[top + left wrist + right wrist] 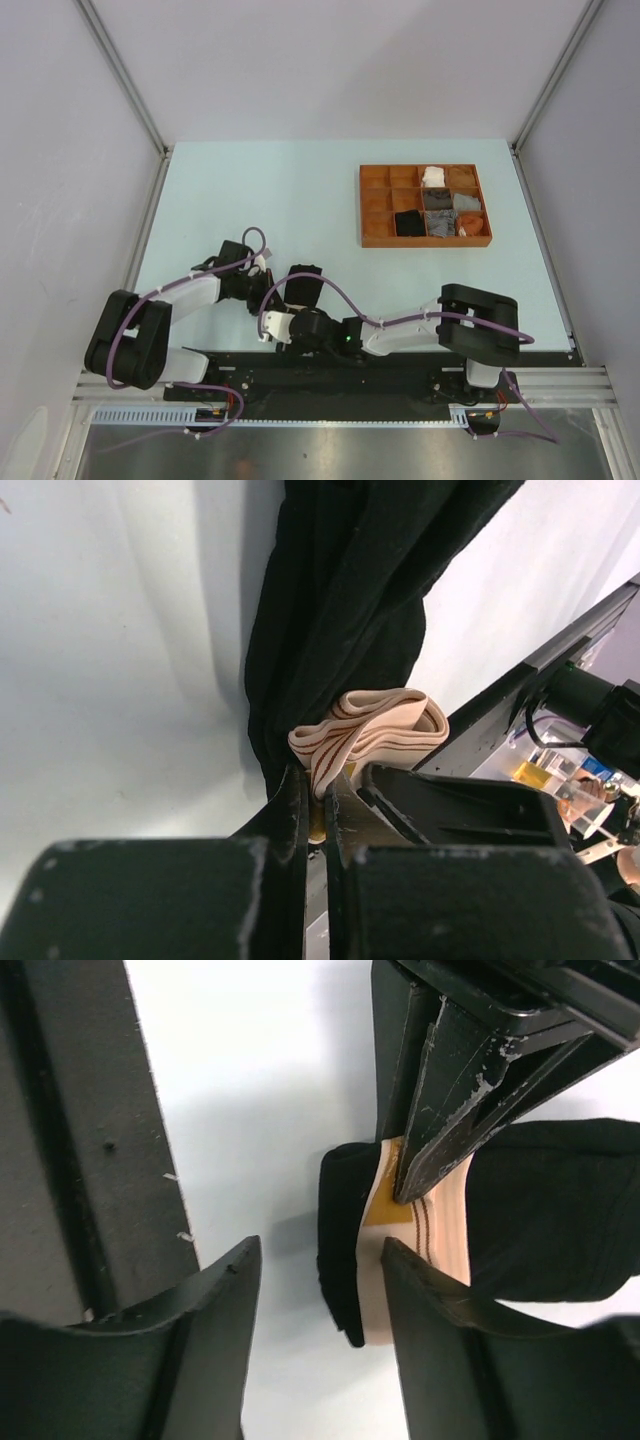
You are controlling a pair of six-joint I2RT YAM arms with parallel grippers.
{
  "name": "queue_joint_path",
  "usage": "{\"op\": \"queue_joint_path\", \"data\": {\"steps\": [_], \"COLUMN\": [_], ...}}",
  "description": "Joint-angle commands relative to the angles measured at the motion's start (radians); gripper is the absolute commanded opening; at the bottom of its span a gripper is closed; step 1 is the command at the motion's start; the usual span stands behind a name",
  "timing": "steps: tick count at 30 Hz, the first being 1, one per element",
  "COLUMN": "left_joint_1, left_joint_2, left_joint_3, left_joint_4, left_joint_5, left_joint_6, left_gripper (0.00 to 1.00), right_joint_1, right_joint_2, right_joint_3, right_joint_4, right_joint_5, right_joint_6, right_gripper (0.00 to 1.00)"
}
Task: Roll the underwear
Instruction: Roll the underwear to the center of the board.
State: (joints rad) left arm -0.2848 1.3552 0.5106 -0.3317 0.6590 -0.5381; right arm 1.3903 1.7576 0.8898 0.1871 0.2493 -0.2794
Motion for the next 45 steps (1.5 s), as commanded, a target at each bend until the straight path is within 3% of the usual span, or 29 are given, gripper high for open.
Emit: {"op": "queue_joint_path", "data": {"steps": [1, 11, 17, 18, 21, 23, 24, 25, 27, 28, 31, 40, 45], "left_joint_1": [0.009, 0.007, 0.007, 0.009, 0.007, 0.007, 0.007, 0.007, 0.009, 0.012, 0.021, 0.027, 0.026], "left_joint_2": [0.007, 0.030, 0.042, 0.041, 0.036, 0.027, 0.013, 0.001, -0.024, -0.048, -0.094, -0.223, -0.428], "left_joint_3": [0.040, 0.063, 0.060, 0.060, 0.060, 0.063, 0.069, 0.072, 0.078, 0.081, 0.080, 0.016, -0.079], "left_joint_4": [-0.052, -0.099, -0.089, -0.086, -0.081, -0.069, -0.069, -0.063, -0.050, -0.047, -0.024, 0.010, 0.054], "left_joint_5": [0.040, 0.063, 0.088, 0.097, 0.105, 0.111, 0.088, 0.071, 0.039, 0.009, -0.051, -0.292, -0.444], "left_joint_6": [0.044, 0.087, 0.089, 0.089, 0.090, 0.090, 0.089, 0.081, 0.066, 0.050, 0.014, -0.060, -0.085], "left_gripper": [0.00, 0.00, 0.00, 0.00, 0.00, 0.02, 0.08, 0.23, 0.36, 0.51, 0.71, 0.78, 0.78], "right_joint_1": [-0.008, -0.048, -0.060, -0.062, -0.063, -0.062, -0.063, -0.065, -0.073, -0.079, -0.106, -0.207, -0.296], "right_joint_2": [0.037, 0.117, 0.144, 0.143, 0.140, 0.126, 0.122, 0.108, 0.092, 0.068, 0.034, -0.036, -0.020], "right_joint_3": [-0.002, -0.002, -0.002, 0.000, 0.008, 0.021, 0.035, 0.044, 0.060, 0.072, 0.086, 0.141, 0.175], "right_joint_4": [0.110, 0.127, 0.109, 0.103, 0.060, -0.009, -0.035, -0.061, -0.144, -0.167, -0.262, -0.350, -0.362], "right_joint_5": [0.044, 0.082, 0.058, 0.033, -0.031, -0.071, -0.112, -0.131, -0.197, -0.223, -0.336, -0.553, -0.692], "right_joint_6": [-0.044, -0.067, -0.055, -0.052, -0.047, -0.037, -0.017, -0.006, 0.044, 0.064, 0.141, 0.246, 0.256], "right_gripper": [0.54, 0.39, 0.21, 0.13, 0.00, 0.00, 0.00, 0.00, 0.00, 0.00, 0.00, 0.00, 0.00]}}
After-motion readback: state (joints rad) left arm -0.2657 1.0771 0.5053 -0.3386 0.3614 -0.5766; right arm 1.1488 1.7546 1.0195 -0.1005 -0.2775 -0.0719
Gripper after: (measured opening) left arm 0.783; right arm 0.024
